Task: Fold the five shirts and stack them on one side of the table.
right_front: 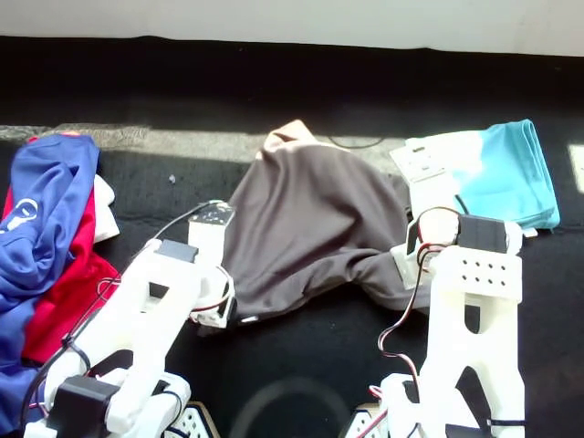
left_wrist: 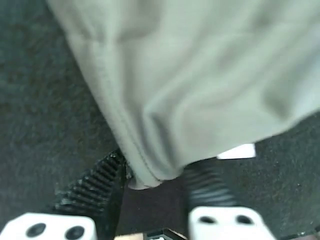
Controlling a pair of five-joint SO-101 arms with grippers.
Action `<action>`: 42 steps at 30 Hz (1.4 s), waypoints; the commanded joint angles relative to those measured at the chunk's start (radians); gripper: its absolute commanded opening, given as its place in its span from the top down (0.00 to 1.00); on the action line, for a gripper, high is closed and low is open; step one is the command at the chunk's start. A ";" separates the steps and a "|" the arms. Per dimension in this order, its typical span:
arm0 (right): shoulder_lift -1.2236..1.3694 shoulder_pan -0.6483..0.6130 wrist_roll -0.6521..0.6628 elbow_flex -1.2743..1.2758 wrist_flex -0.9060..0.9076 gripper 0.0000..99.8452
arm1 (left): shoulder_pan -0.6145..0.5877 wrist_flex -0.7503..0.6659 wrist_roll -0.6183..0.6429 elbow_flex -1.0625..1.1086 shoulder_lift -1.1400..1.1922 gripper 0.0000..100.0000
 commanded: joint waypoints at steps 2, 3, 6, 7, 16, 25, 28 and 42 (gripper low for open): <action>-0.042 -0.010 0.002 0.019 0.001 0.91 | -0.105 -0.020 -0.028 -0.104 -0.024 0.99; -0.061 -0.012 0.002 0.039 -0.004 0.94 | -0.133 -0.018 -0.028 -0.139 -0.022 0.99; -0.154 -0.012 0.002 0.153 -0.074 0.99 | -0.196 -0.015 -0.028 -0.249 -0.016 0.99; -0.182 -0.012 0.002 0.206 -0.110 0.98 | -0.206 -0.017 -0.028 -0.278 -0.016 0.99; -0.134 -0.077 0.002 0.549 -0.344 0.77 | -0.225 -0.115 -0.029 -0.377 0.036 0.99; 0.031 -0.054 -0.255 0.383 -0.423 0.74 | -0.315 -0.284 -0.028 -0.384 0.357 0.99; 0.041 -0.058 -0.272 0.308 -0.371 0.87 | -0.334 -0.279 -0.023 -0.403 0.415 0.99; 0.053 -0.053 -0.272 0.001 -0.114 0.99 | -0.357 -0.256 -0.023 -0.441 0.427 0.99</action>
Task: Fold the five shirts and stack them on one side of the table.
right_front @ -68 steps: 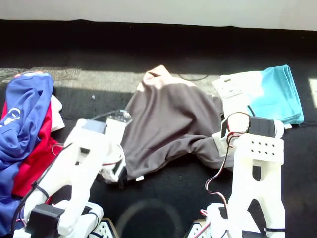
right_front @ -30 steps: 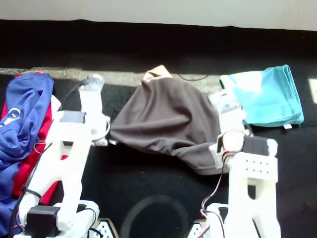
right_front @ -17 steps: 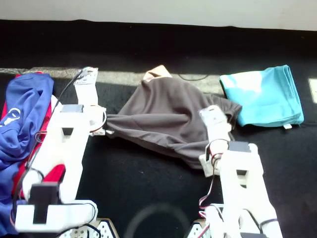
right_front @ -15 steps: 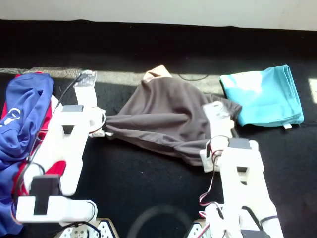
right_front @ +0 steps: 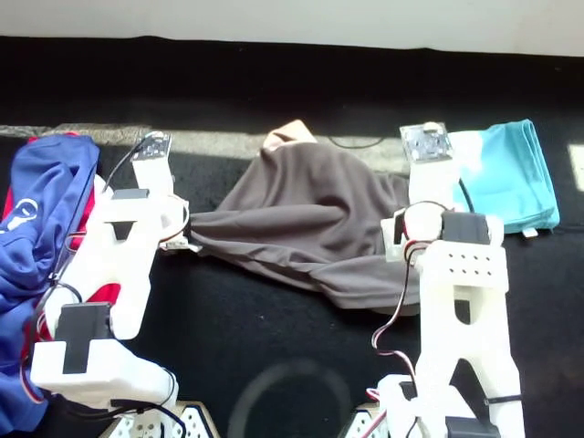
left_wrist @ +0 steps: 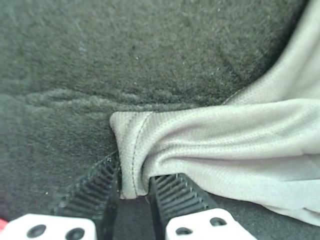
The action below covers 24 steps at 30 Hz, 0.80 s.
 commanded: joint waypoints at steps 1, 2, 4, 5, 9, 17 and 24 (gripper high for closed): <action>0.001 0.015 -0.003 0.012 0.054 0.97 | -0.022 0.003 0.000 -0.035 0.002 0.99; 0.001 0.015 -0.003 0.045 0.054 0.94 | -0.022 0.003 0.000 -0.035 0.002 0.99; 0.001 0.015 0.000 0.111 0.027 0.90 | -0.022 0.003 0.000 -0.035 0.002 0.99; 0.001 0.015 0.014 0.143 0.010 0.90 | -0.022 0.003 0.000 -0.035 0.002 0.99; 0.001 0.016 0.060 0.236 -0.056 0.90 | -0.021 0.003 0.000 -0.035 0.002 0.99; 0.001 0.120 0.060 0.257 -0.058 0.82 | -0.019 0.003 0.000 -0.035 0.002 0.99; 0.001 0.145 0.060 0.257 -0.067 0.82 | -0.019 0.003 0.000 -0.035 0.002 0.99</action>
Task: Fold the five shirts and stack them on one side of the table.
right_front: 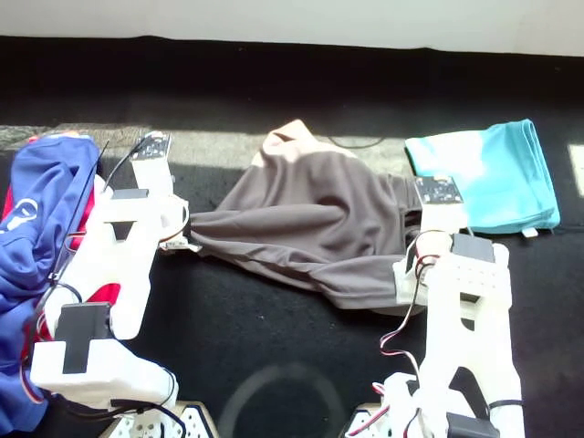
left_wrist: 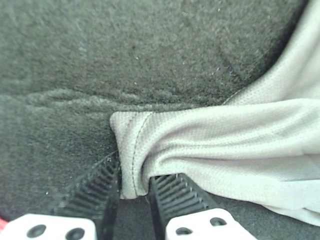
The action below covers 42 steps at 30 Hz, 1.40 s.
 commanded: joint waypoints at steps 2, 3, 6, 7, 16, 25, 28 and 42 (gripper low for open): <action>0.001 0.010 0.009 0.007 -0.025 0.82 | -0.019 0.003 -0.002 -0.035 0.002 0.99; 0.002 0.012 0.011 0.018 -0.035 0.82 | -0.019 0.003 -0.002 -0.035 0.002 0.99; 0.030 0.008 0.011 0.041 -0.070 0.82 | -0.019 0.003 -0.002 -0.035 0.002 0.99; 0.042 0.008 0.011 0.041 -0.082 0.83 | -0.019 0.003 -0.002 -0.035 0.002 0.99; 0.104 0.015 0.011 0.013 -0.096 0.94 | -0.019 0.003 -0.002 -0.035 0.002 0.99; -0.039 0.015 0.009 -0.179 -0.064 0.99 | -0.019 0.005 -0.002 -0.035 0.002 0.99; -0.059 0.015 0.009 -0.248 -0.044 0.99 | -0.018 0.009 -0.002 -0.039 -0.005 0.99; -0.059 0.015 0.005 -0.599 -0.053 0.99 | 0.031 0.738 -0.006 -0.785 -0.007 0.99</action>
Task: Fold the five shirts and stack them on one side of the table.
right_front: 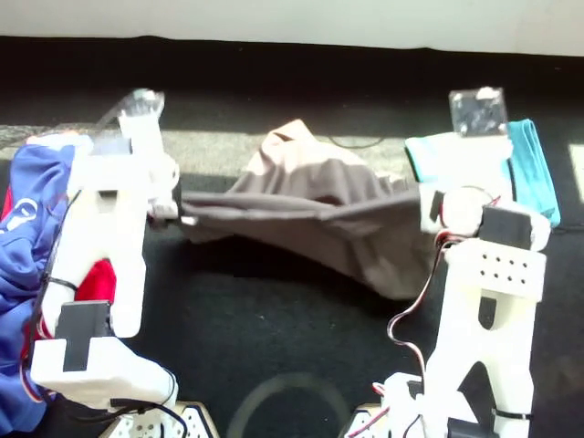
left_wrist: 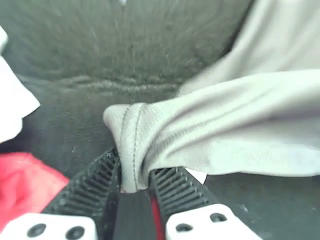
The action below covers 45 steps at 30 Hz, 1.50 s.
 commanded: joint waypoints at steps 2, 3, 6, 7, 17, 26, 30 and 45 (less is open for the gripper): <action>-0.036 0.012 0.005 -0.183 -0.004 0.99 | 0.061 0.256 -0.003 -0.403 -0.001 0.99; -0.036 0.012 0.005 -0.209 -0.004 0.99 | 0.077 0.292 -0.003 -0.458 -0.001 0.99; -0.036 0.013 0.005 -0.286 -0.018 0.99 | 0.108 0.354 0.003 -0.555 -0.001 0.99; -0.036 0.013 0.005 -0.317 -0.018 0.99 | 0.111 0.361 0.003 -0.572 -0.001 0.99; -0.044 0.059 0.005 -0.661 -0.013 0.99 | 0.113 0.417 0.005 -0.743 -0.101 0.99; -0.050 0.153 0.006 -0.967 -0.008 0.99 | 0.124 0.417 0.005 -0.743 -0.424 0.99; -0.050 0.170 0.006 -1.075 -0.008 0.99 | 0.124 0.417 0.003 -0.743 -0.506 0.99; -0.068 0.166 0.006 -1.225 -0.008 0.99 | 0.124 0.411 0.002 -0.796 -0.547 0.99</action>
